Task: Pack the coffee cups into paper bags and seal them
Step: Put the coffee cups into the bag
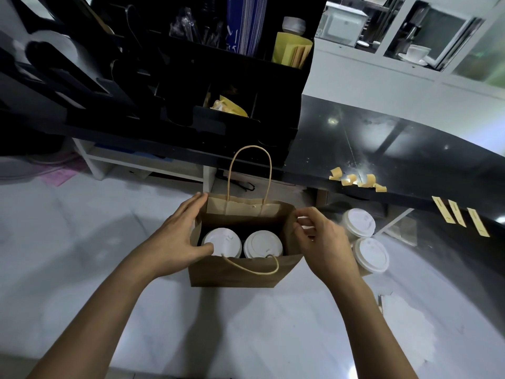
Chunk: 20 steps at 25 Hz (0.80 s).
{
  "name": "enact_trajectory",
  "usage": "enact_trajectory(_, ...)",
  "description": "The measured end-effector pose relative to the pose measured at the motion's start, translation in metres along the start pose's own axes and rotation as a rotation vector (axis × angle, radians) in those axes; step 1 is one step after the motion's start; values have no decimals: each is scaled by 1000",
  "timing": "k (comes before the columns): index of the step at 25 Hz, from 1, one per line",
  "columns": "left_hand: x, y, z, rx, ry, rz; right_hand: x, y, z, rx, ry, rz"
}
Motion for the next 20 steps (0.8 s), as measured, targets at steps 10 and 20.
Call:
enact_trajectory(10, -27, 31, 3, 31, 56, 11, -14, -19, -3, -30, 22, 13)
enact_trajectory(20, -23, 36, 6, 20, 55, 17, -25, -29, -8, -6, 64, -14)
Point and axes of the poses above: each hand's wrist, its own z-axis away from the middle knuckle, its own y-axis out of the back of the hand, x = y × z, the point moved 6 cm from there along -z, towards the middle knuckle, and after that the axes turned 5 degrees about x, right-handed, at the moved point
